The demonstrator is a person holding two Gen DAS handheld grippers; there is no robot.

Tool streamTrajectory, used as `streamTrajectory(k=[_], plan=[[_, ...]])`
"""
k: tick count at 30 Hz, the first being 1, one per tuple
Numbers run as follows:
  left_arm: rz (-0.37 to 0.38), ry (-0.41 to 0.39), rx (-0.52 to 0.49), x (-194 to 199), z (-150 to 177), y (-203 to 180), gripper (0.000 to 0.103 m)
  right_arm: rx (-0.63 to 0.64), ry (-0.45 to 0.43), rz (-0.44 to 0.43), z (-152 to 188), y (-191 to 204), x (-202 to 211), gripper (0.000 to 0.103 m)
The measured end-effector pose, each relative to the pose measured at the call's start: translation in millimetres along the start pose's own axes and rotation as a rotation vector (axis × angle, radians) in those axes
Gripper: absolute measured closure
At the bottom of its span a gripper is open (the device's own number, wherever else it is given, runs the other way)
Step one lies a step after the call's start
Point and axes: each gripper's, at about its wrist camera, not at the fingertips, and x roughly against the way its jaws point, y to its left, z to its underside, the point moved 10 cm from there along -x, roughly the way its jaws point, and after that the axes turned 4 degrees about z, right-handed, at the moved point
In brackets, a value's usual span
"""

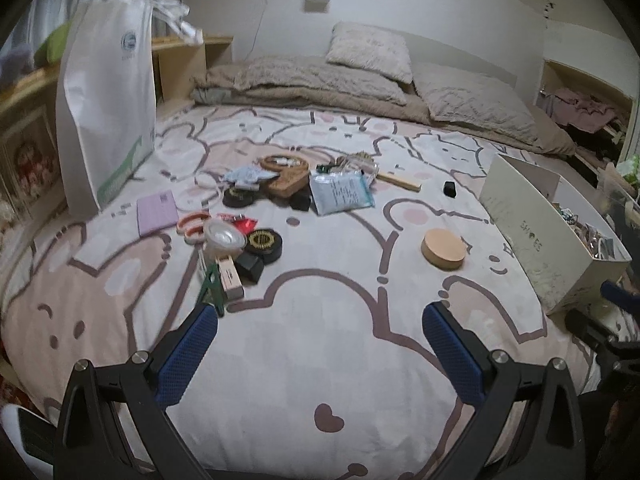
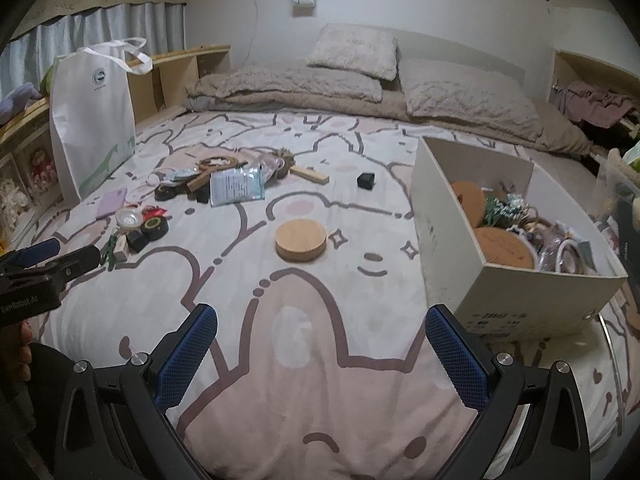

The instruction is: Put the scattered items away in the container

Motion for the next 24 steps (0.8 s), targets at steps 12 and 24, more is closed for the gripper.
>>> streamTrajectory(k=[12,24], plan=[[0.038,0.084,0.115,-39,-8,36,0.000,0.024,0.097,-0.031,24,15,-39,0.000],[0.016,0.202,0.287,-87,-3,90,0.000,0.032,0.198,-0.058,52,23,-74,0.000]])
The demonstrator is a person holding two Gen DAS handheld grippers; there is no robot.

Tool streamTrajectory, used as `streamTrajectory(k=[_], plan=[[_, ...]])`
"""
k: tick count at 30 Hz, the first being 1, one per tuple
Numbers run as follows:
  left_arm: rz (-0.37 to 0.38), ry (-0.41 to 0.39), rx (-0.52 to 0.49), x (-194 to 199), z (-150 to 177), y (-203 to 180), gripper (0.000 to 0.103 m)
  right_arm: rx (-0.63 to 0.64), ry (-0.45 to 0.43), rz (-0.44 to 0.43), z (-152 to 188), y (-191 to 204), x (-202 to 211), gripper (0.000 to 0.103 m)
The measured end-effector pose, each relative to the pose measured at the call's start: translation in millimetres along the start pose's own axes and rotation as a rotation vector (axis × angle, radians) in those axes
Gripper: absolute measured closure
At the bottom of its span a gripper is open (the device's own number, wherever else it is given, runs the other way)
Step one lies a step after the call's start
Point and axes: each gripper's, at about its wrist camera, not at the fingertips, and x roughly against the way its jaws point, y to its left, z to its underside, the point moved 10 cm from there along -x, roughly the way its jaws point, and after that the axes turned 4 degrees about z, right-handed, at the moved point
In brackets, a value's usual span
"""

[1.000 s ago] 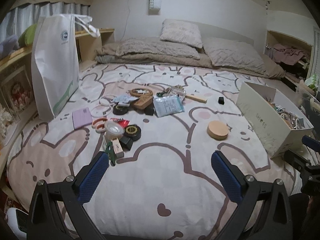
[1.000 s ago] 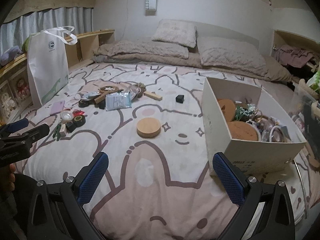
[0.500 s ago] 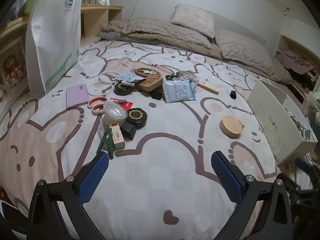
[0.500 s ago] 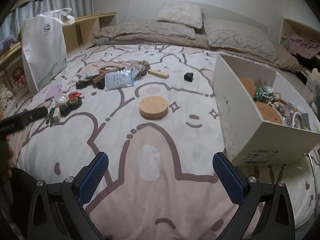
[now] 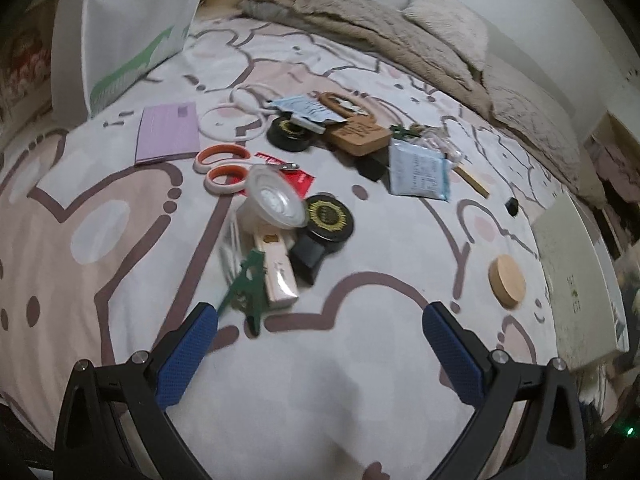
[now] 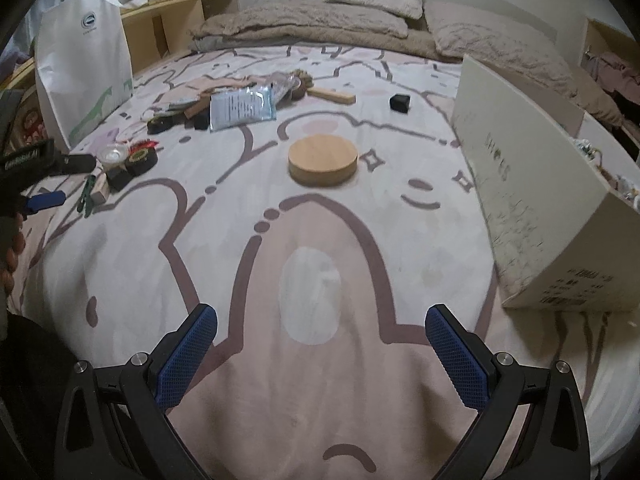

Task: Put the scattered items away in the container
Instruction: 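Move left tool toward cream box while right tool moves over round wooden disc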

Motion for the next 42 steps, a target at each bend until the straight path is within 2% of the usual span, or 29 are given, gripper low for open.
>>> streamTrajectory(k=[9,14,27,37,42], plan=[[0.013,0.030,0.039,-18,-16,16,0.000,0.011,0.050,-0.019,8,5,-22,0.000],[0.102,0.086,0.058,-32,-13,8,0.000,0.052,0.026,-0.020,0,8,-34,0.000],[0.275,0.162,0.099,-37,6,-17,0.000,0.029,-0.012,-0.060,-33,7,-69,0.000],[0.315,0.201,0.035,-39,20,-44,0.000,0.049,0.017,-0.098,-55,8,-93,0.000],[0.365,0.224,0.027,-43,25,-59,0.000,0.055,0.038,-0.113,-69,8,-106,0.000]])
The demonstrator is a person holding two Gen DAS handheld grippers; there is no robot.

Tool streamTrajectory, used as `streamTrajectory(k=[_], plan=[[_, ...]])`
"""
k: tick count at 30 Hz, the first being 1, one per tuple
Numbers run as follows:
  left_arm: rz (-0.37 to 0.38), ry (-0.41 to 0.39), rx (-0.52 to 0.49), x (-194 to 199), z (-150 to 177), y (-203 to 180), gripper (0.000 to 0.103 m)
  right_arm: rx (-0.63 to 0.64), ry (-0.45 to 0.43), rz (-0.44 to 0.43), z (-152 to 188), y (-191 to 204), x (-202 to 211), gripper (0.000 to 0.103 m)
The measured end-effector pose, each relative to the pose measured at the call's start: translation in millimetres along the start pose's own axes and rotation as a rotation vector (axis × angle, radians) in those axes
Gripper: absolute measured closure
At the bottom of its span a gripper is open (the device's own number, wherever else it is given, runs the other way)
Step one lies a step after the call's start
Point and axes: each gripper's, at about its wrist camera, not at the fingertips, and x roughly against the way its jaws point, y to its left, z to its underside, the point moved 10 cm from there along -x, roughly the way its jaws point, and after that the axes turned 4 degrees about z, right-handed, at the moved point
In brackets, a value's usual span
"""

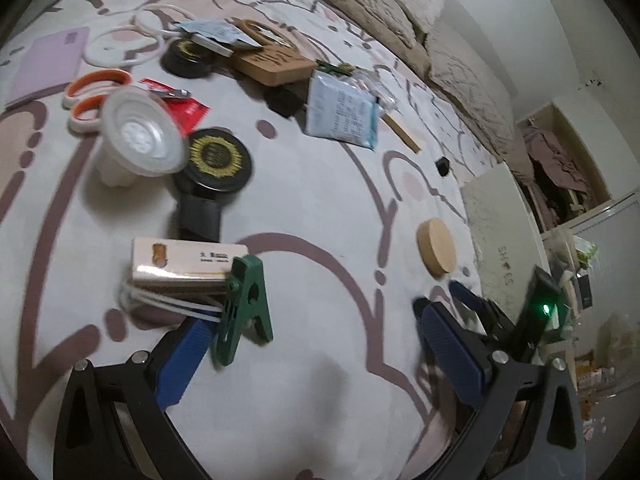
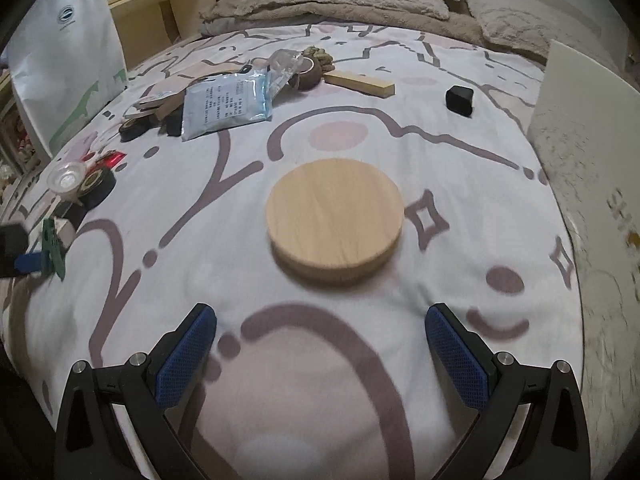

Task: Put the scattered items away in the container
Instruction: 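Move left tool toward cream box while right tool moves over round wooden disc, then close left tool on cream box while right tool closes on wooden disc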

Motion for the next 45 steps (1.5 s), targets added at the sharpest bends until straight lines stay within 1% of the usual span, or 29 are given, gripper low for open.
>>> streamTrajectory(k=[3,6,8,13,19,22,24,28,31,33,35,39,40,42,45], plan=[[0.012,0.010,-0.017,-6,1,-8,0.000,0.003,0.009,-0.007,-9,-1,-8,0.000],[0.050,0.035,-0.030,-13,5,-19,0.000,0.011,0.008,-0.005,-18,-3,-13,0.000],[0.061,0.050,-0.046,-17,8,-26,0.000,0.008,0.013,-0.009,-24,-5,-18,0.000],[0.049,0.078,-0.123,-28,18,-42,0.000,0.003,0.019,-0.016,-35,-8,-27,0.000],[0.092,0.129,-0.222,-39,36,-68,0.000,-0.013,-0.001,-0.036,-46,-11,-33,0.000],[0.092,0.125,-0.266,-36,41,-75,0.000,-0.024,-0.015,-0.052,-47,-12,-32,0.000],[0.053,0.080,-0.290,-30,36,-75,0.000,-0.029,-0.021,-0.061,-48,-12,-31,0.000],[-0.067,-0.053,-0.369,-10,20,-72,0.000,-0.025,-0.031,-0.057,-48,-11,-30,0.000],[-0.105,-0.112,-0.409,2,15,-71,0.000,-0.019,-0.034,-0.051,-48,-11,-30,0.000],[-0.125,-0.132,-0.424,5,11,-69,0.000,-0.019,-0.036,-0.051,-48,-11,-30,0.000],[-0.172,-0.145,-0.423,5,6,-62,0.000,-0.018,-0.038,-0.050,-48,-11,-30,0.000],[-0.332,-0.173,-0.375,9,-7,-31,0.000,-0.019,-0.037,-0.051,-48,-11,-30,0.000],[-0.349,-0.174,-0.358,11,-9,-24,0.000,-0.019,-0.037,-0.051,-48,-11,-30,0.000],[-0.360,-0.164,-0.321,11,-10,-12,0.000,-0.018,-0.037,-0.051,-48,-11,-30,0.000],[-0.373,-0.129,-0.290,5,-8,-2,0.000,-0.018,-0.037,-0.050,-48,-11,-30,0.000]])
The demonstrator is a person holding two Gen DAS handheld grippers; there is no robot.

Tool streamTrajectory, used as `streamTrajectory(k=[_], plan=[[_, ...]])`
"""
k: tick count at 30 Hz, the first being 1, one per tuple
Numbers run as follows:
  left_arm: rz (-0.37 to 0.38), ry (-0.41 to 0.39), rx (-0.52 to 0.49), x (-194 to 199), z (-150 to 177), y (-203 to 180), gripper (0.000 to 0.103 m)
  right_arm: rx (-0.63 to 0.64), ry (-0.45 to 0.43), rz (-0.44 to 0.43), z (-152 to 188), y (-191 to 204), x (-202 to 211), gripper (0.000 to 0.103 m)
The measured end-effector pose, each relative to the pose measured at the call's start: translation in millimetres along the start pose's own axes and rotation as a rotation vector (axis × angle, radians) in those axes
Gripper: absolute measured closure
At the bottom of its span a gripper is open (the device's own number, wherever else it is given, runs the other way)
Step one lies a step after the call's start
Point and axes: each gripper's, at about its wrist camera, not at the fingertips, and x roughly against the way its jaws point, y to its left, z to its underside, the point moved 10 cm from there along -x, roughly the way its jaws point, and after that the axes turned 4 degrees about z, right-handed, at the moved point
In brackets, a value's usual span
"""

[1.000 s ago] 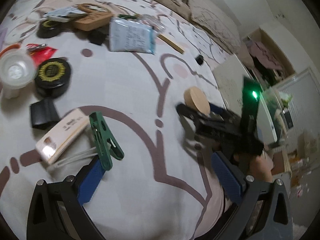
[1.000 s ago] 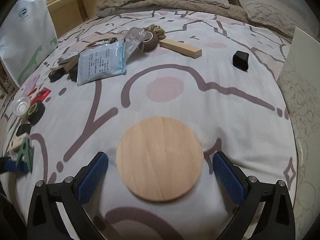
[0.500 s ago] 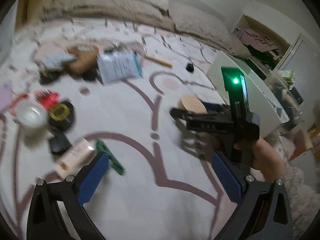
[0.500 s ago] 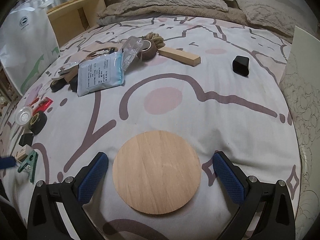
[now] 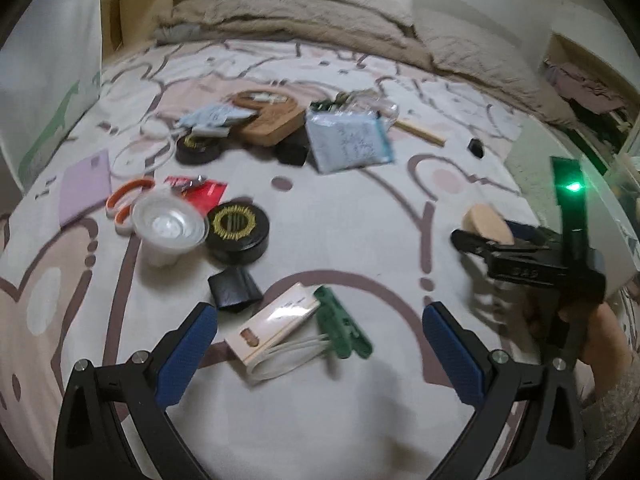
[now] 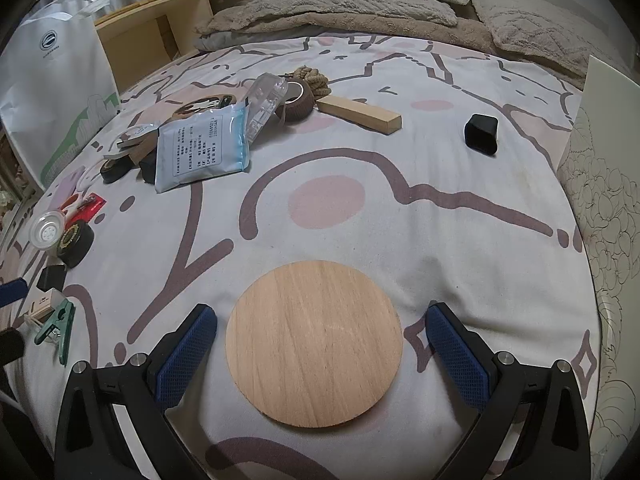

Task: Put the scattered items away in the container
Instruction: 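Close left tool on cream box while right tool closes on wooden disc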

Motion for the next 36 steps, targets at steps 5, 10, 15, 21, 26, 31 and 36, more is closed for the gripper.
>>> streamTrajectory(k=[5,10,15,21,26,31,36], plan=[[0.138,0.083,0.002,-10,17,-25,0.000,0.000,0.000,0.000,0,0,0,0.000],[0.213,0.121,-0.100,-11,31,-64,0.000,0.000,0.000,0.001,0,0,0,0.000],[0.264,0.136,-0.130,-16,34,-87,0.000,0.001,0.000,0.001,0,0,0,0.000],[0.456,0.139,-0.138,-4,37,-126,0.000,0.003,0.000,0.003,0,0,0,0.000],[0.499,0.110,-0.170,-2,27,-149,0.000,0.003,0.000,0.004,0,0,0,0.000],[0.510,0.079,-0.167,-8,5,-158,0.000,0.003,0.000,0.003,1,0,0,0.000],[0.496,0.018,-0.137,-14,-27,-150,0.000,0.003,-0.001,0.004,0,0,0,0.000]])
